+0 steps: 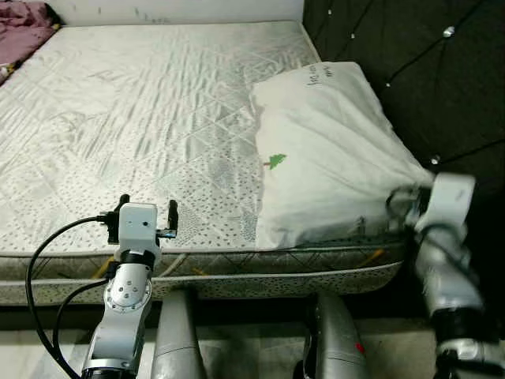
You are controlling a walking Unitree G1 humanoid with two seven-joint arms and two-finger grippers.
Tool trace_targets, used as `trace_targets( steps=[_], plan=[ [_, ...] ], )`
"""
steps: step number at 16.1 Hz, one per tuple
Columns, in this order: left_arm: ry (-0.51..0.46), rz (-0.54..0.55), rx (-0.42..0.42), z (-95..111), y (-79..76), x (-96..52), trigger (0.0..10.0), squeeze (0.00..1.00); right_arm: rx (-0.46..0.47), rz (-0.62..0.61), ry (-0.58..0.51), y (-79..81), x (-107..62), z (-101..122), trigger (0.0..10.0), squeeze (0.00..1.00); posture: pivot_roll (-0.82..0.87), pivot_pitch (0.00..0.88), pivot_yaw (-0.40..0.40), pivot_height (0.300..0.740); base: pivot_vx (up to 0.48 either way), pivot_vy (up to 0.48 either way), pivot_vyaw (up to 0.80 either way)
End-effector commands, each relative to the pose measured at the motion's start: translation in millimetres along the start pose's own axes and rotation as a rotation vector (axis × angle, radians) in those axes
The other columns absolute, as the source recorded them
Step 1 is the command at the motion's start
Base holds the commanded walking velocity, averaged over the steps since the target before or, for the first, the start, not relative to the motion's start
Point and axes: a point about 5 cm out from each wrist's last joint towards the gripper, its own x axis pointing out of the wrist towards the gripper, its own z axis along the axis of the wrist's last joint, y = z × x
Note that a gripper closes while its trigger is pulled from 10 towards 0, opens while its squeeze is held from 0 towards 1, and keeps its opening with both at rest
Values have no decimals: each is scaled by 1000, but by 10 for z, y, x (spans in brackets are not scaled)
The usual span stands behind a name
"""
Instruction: Clean up the room
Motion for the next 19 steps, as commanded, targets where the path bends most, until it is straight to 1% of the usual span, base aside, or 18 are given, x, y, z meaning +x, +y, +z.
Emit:
trace_targets(
  steps=[1, 2, 3, 4, 7, 9, 10, 11, 12, 13, 14, 15, 17, 18, 19],
  plan=[
    [1, 10, 2, 15, 18, 21, 10000, 0, 0, -8, -142, -13, 53, 329, 10000, 1000, 81, 0, 11, 538, 0, 0, 0],
    [1, 14, 3, 16, 21, 26, 10000, 0, -24, -11, -222, 20, 88, 542, 10000, 1000, 82, 0, 10, 538, 0, 0, 0],
    [1, 19, 4, 17, 25, 28, 10000, 0, -32, -10, -269, 57, 103, 675, 10000, 1000, 84, 0, 9, 538, 0, 0, 0],
    [-1, 25, 5, 19, 32, 27, 10000, 0, -32, -10, -297, 76, 110, 743, 10000, 1000, 84, 0, 9, 538, 0, 0, 0],
    [1, 37, 5, 16, 53, 18, 10000, 0, 4, 0, -314, 129, 137, 848, 10000, 1000, 95, 0, 4, 538, 0, 0, 0],
    [2, 37, 4, 14, 52, 22, 10000, 0, 36, 53, -294, 264, 134, 829, 10000, 1000, 92, 0, 5, 538, 0, 0, 0],
    [1, 34, 3, 17, 43, 30, 10000, 0, 52, 107, -254, 387, 126, 770, 10000, 1000, 93, 0, 6, 538, 0, 0, 0],
    [-2, 30, 2, 26, 29, 43, 10000, 0, 109, 192, -127, 607, 103, 573, 10000, 1000, 93, 0, 6, 538, 0, 0, 0],
    [-2, 29, 2, 26, 27, 44, 10000, 0, 118, 215, -82, 662, 97, 503, 10000, 1000, 95, 0, 5, 538, 0, 0, 0],
    [-2, 30, 0, 27, 22, 47, 10000, 0, 161, 247, 65, 784, 69, 274, 10000, 1000, 103, 0, 2, 538, 0, 0, 0],
    [1, 35, -1, 21, 34, 37, 10000, 0, 226, 281, 276, 925, -21, -68, 10000, 1000, 112, 0, -4, 538, 0, 0, 0],
    [4, 39, -2, 14, 42, 25, 10000, 0, 223, 324, 345, 986, -77, -198, 10000, 1000, 118, 0, -8, 538, 0, 0, 0],
    [4, 41, -2, 13, 46, 20, 10000, 0, 246, 328, 404, 1007, -121, -297, 10000, 1000, 119, 0, -10, 538, 0, 0, 0],
    [-10, 29, 6, 32, 22, 28, 10000, 0, 241, 327, 399, 1003, -125, -300, 10000, 1000, 117, 0, -11, 538, 0, 0, 0],
    [-26, 22, 17, 59, -4, 41, 10000, 0, 264, 325, 364, 1001, -113, -246, 10000, 1000, 112, 0, -9, 538, 0, 0, 0]
  ],
)
